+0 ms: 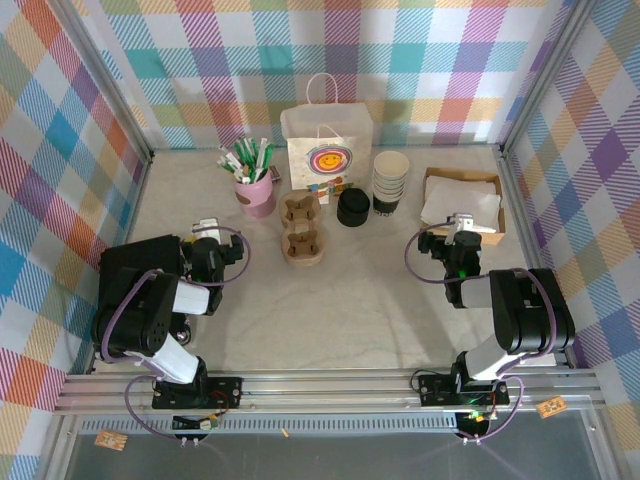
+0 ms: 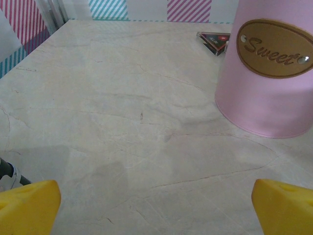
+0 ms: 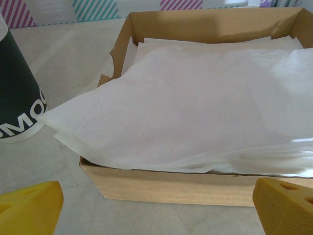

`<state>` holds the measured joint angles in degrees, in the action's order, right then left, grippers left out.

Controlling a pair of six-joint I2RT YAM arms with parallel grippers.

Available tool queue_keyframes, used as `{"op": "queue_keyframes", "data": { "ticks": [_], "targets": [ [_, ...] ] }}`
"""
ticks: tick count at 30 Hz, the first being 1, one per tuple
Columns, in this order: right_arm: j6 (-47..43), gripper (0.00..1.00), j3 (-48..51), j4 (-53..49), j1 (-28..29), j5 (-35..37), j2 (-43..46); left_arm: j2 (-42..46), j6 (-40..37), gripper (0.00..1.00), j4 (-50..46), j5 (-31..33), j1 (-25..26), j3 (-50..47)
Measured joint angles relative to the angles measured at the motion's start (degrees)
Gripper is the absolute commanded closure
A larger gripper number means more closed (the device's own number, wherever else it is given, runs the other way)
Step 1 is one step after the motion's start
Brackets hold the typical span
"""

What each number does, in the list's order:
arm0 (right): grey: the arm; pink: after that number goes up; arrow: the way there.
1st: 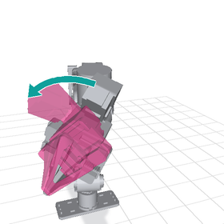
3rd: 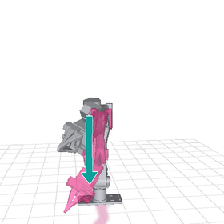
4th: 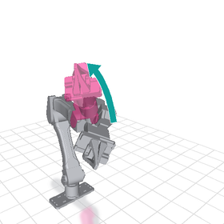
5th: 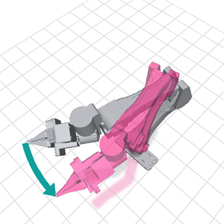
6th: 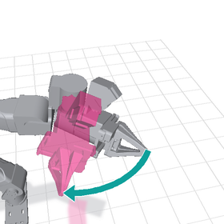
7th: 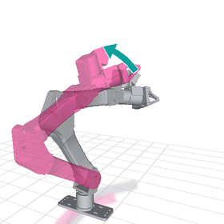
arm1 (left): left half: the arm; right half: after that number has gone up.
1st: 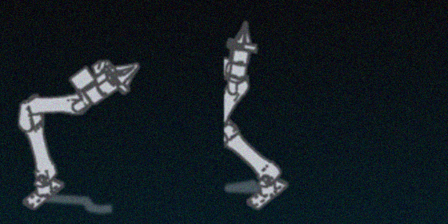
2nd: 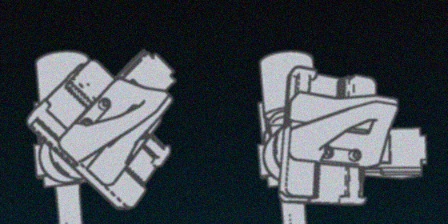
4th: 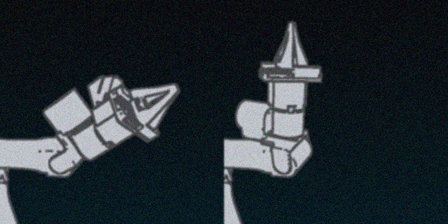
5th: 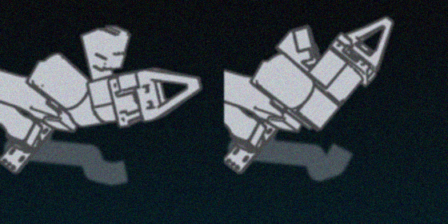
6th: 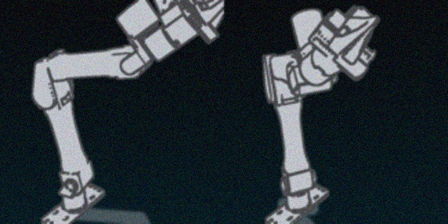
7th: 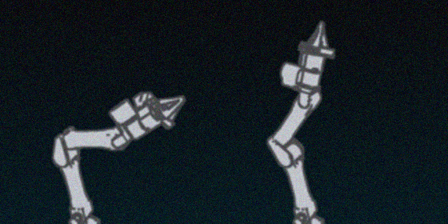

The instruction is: Pack the takeout coffee

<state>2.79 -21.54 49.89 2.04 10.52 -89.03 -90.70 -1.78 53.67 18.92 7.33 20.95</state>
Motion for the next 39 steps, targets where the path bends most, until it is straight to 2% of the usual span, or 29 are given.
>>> {"op": "queue_keyframes", "data": {
  "ticks": [6,9,13,15,18,20,22,24,27,29,32,35,39],
  "targets": [
    [0.0,0.01,0.0,-0.1,0.0,0.2,0.1,0.0,0.7,0.0,-0.4,-0.7,-0.7,0.2],
    [0.0,0.05,0.6,0.8,-0.1,0.1,1.0,1.4,0.7,0.0,-1.4,-1.0,-0.7,0.1],
    [-0.2,0.08,4.6,4.4,-0.2,-0.7,3.9,8.7,0.7,0.0,-6.0,-1.1,-0.7,-0.1],
    [-0.2,0.07,5.8,2.2,-0.2,-0.7,7.3,13.6,0.9,0.0,-8.4,-1.1,-0.7,-0.1],
    [-0.1,0.11,3.5,-9.5,-0.2,-0.4,16.8,22.0,1.3,0.03,-14.1,-1.4,-0.7,0.7],
    [1.2,0.19,-1.9,-20.0,-0.2,0.0,22.8,27.0,2.4,0.07,-20.7,-1.7,-0.7,3.4],
    [2.6,0.27,-7.8,-28.8,-0.2,-0.5,26.0,30.9,4.2,0.1,-27.5,-2.4,-0.3,7.8],
    [4.5,0.28,-15.0,-38.3,-0.2,-1.6,27.2,33.6,6.3,0.13,-34.0,-3.8,0.3,13.3],
    [7.8,0.4,-26.4,-52.5,-0.2,-3.1,25.4,35.1,9.6,0.15,-42.1,-6.3,3.3,21.9],
    [10.4,0.46,-34.9,-62.6,-0.2,-4.3,22.5,34.5,11.5,0.16,-48.8,-7.5,7.1,28.6],
    [13.3,0.46,-46.8,-75.4,0.0,-5.6,17.5,32.0,13.3,0.18,-59.1,-8.5,14.1,38.8],
    [15.2,0.42,-57.5,-85.5,0.7,-6.7,13.0,28.9,14.5,0.19,-69.1,-9.1,19.3,47.7],
    [15.9,0.46,-71.6,-96.7,2.2,-8.7,6.5,25.9,16.7,0.19,-79.8,-10.3,22.3,55.1]
  ]
}}
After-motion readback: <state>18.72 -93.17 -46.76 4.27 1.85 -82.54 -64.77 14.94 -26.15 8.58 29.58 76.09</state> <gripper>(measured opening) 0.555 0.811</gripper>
